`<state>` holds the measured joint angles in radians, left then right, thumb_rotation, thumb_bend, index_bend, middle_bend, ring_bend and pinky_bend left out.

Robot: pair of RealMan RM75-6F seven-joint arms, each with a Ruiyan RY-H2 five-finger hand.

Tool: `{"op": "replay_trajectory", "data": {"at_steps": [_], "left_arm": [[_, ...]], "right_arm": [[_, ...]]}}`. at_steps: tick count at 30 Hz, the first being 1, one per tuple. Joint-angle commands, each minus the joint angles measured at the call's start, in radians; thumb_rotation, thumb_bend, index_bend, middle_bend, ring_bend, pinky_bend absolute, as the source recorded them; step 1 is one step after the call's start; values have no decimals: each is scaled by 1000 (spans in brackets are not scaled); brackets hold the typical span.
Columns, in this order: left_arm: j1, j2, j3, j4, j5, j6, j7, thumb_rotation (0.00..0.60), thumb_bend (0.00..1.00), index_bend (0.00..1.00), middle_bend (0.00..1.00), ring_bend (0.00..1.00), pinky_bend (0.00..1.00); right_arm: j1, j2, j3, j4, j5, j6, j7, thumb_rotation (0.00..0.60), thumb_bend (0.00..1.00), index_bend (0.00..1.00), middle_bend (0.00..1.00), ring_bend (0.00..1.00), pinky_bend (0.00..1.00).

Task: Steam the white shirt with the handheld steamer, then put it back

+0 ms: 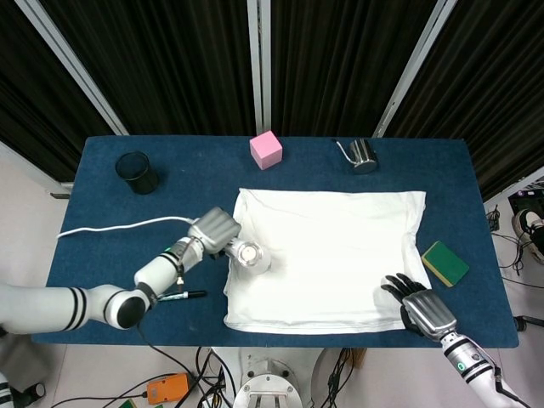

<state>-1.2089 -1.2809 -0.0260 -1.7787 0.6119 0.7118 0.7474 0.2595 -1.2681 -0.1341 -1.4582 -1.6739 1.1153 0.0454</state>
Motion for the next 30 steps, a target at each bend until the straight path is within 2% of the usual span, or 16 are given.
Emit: {"op": "replay_trajectory", "data": {"at_steps": [1,7,13,21,30], "left_arm": [[-168,-125,39,-8,-219,82,147,600,557,823,893,761,677],[-271,-228,50,66,-377,104,216,600,558,823,893,760,677],[-308,-276,65,136,-463,98,223,600,558,823,893,760,678],[-291,-261,91,206,-528,59,169,600,560,823,893,760,678],[-238,-191,126,239,-559,54,95,600,560,823,891,759,677]], "right_arm": [[4,-11,-8,19,2,-8,20,600,1000,227,148,114,280],[12,-29,-18,48,-3,-14,45,600,1000,229,154,118,282],[14,-38,-25,64,-9,-4,64,600,1000,229,154,118,284],[12,-50,-29,84,-7,8,82,600,999,226,155,118,284],[18,-54,-28,84,-12,19,75,600,1000,225,154,119,284]]}}
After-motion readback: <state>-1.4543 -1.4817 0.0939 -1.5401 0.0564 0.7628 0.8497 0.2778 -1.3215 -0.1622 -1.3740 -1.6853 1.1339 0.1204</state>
